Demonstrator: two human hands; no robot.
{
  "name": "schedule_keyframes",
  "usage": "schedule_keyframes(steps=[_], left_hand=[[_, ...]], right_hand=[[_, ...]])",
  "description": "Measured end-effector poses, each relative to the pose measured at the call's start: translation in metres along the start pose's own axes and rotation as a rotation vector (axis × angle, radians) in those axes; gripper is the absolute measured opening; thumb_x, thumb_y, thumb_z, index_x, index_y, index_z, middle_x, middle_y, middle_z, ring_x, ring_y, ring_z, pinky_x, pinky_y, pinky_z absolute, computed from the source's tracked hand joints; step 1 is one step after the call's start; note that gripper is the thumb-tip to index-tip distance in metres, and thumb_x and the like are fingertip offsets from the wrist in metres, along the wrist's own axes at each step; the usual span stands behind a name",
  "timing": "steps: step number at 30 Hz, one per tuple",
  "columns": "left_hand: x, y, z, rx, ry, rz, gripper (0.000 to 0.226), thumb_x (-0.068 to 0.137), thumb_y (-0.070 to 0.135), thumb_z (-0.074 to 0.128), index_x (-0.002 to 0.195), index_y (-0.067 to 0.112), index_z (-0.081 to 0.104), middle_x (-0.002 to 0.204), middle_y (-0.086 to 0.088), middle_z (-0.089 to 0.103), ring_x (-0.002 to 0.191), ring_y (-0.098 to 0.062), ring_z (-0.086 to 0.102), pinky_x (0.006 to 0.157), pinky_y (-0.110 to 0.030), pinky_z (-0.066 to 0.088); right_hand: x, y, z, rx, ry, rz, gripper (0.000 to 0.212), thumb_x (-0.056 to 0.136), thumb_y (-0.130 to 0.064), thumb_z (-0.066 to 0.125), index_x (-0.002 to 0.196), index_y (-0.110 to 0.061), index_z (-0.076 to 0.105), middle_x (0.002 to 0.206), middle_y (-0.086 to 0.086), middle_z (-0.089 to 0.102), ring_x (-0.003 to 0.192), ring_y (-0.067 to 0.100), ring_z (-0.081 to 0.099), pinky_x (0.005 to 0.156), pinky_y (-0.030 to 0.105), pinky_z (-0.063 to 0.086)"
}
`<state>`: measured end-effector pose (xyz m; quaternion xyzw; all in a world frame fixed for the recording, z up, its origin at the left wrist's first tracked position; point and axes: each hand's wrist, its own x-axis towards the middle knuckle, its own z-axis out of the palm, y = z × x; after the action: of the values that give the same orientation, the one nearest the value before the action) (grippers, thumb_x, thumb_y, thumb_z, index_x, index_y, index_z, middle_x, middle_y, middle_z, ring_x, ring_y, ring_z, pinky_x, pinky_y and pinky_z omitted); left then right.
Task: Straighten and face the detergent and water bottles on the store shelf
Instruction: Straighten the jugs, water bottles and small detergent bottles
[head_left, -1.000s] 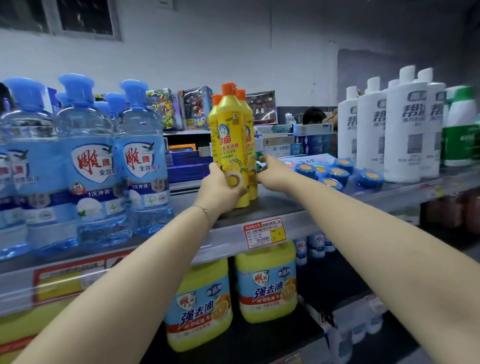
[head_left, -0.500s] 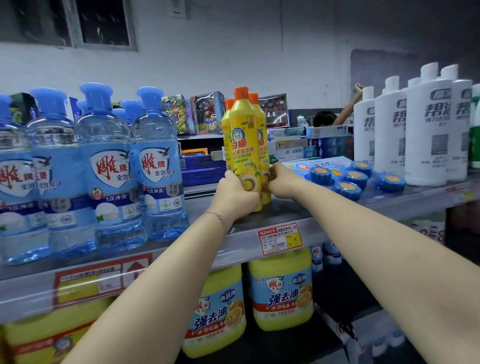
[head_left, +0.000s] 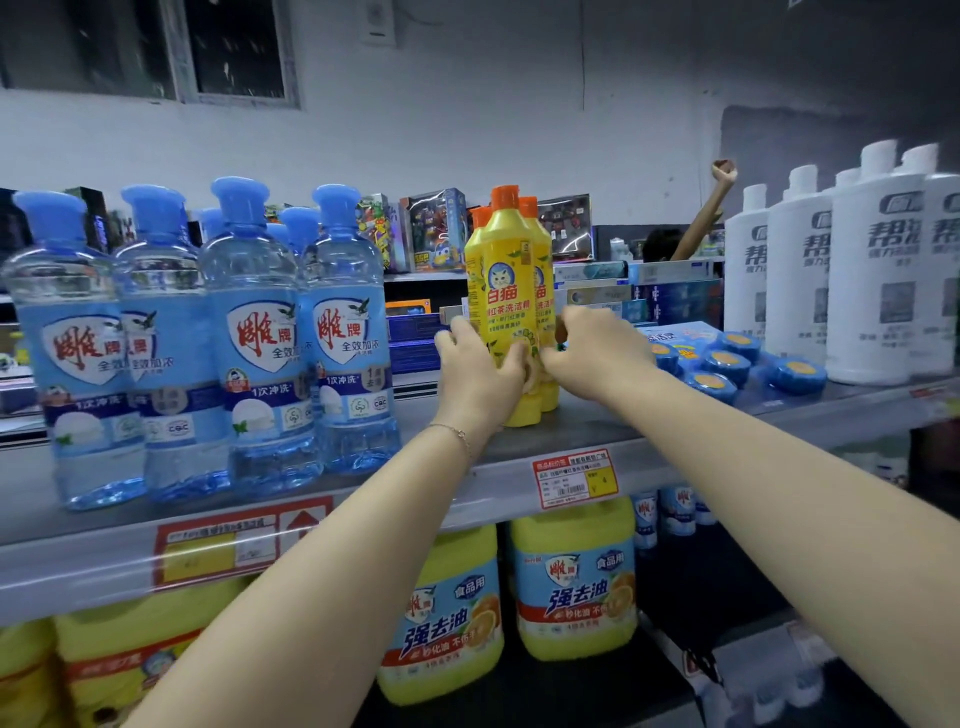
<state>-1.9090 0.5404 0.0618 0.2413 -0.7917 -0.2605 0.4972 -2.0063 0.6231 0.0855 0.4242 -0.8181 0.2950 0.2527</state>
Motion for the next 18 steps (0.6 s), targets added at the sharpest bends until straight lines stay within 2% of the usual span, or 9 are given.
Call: schedule_keyframes(steps=[2, 5, 7, 10, 13, 16, 18], left_hand=[[-0.006, 0.008, -0.010, -0.048, 0.091, 0.094, 0.030, 0.093, 0.024, 0.056, 0.116, 0.007, 0.045, 0.115, -0.009, 0.046, 0.090, -0.014, 0.045, 0.074, -0.024, 0.036], [-0.018, 0.011, -0.030, -0.020, 0.078, 0.238, 0.013, 0.092, 0.011, 0.049, 0.105, 0.008, 0.050, 0.101, -0.006, 0.052, 0.086, -0.021, 0.052, 0.073, -0.033, 0.045], [-0.027, 0.009, -0.048, 0.035, 0.066, 0.304, 0.013, 0.089, 0.002, 0.046, 0.099, 0.007, 0.053, 0.095, -0.005, 0.053, 0.084, -0.021, 0.050, 0.071, -0.029, 0.042], [-0.039, 0.004, -0.084, 0.127, 0.136, 0.364, 0.015, 0.083, -0.001, 0.049, 0.095, 0.005, 0.056, 0.088, -0.002, 0.052, 0.078, -0.020, 0.049, 0.066, -0.023, 0.035], [-0.054, -0.009, -0.122, 0.228, 0.216, 0.432, 0.015, 0.081, 0.004, 0.057, 0.097, 0.006, 0.055, 0.093, 0.001, 0.048, 0.069, -0.020, 0.050, 0.065, -0.023, 0.039], [-0.067, -0.030, -0.154, 0.417, 0.308, 0.472, 0.026, 0.081, 0.013, 0.059, 0.105, 0.009, 0.051, 0.107, -0.005, 0.046, 0.081, -0.020, 0.051, 0.067, -0.028, 0.044], [-0.071, -0.046, -0.174, 0.522, 0.367, 0.476, 0.033, 0.080, 0.022, 0.058, 0.109, 0.013, 0.045, 0.114, -0.009, 0.044, 0.099, -0.022, 0.045, 0.080, -0.029, 0.042]], right_hand=[[-0.011, -0.014, -0.007, 0.095, 0.128, -0.030, 0.020, 0.086, -0.035, 0.055, 0.090, -0.015, 0.057, 0.088, 0.004, 0.062, 0.082, 0.025, 0.057, 0.067, 0.031, 0.043], [-0.027, -0.038, -0.009, 0.297, 0.212, -0.153, 0.012, 0.084, -0.025, 0.057, 0.083, -0.014, 0.061, 0.080, 0.003, 0.063, 0.079, 0.024, 0.059, 0.068, 0.033, 0.049], [-0.034, -0.054, -0.008, 0.332, 0.223, -0.212, 0.008, 0.083, -0.023, 0.056, 0.080, -0.016, 0.059, 0.080, 0.002, 0.064, 0.079, 0.024, 0.059, 0.067, 0.033, 0.049], [-0.038, -0.079, -0.005, 0.367, 0.199, -0.247, 0.012, 0.085, -0.030, 0.056, 0.080, -0.018, 0.058, 0.079, 0.000, 0.064, 0.078, 0.024, 0.059, 0.064, 0.032, 0.047], [-0.037, -0.104, 0.007, 0.452, 0.125, -0.254, 0.028, 0.088, -0.043, 0.054, 0.095, -0.016, 0.057, 0.086, 0.004, 0.067, 0.082, 0.027, 0.061, 0.068, 0.037, 0.049], [-0.042, -0.128, 0.023, 0.506, -0.009, -0.241, 0.048, 0.089, -0.058, 0.049, 0.109, -0.014, 0.048, 0.098, 0.007, 0.066, 0.089, 0.029, 0.062, 0.074, 0.044, 0.051], [-0.045, -0.139, 0.034, 0.608, -0.071, -0.229, 0.050, 0.086, -0.055, 0.057, 0.113, -0.016, 0.041, 0.107, 0.005, 0.065, 0.094, 0.027, 0.063, 0.077, 0.045, 0.052]])
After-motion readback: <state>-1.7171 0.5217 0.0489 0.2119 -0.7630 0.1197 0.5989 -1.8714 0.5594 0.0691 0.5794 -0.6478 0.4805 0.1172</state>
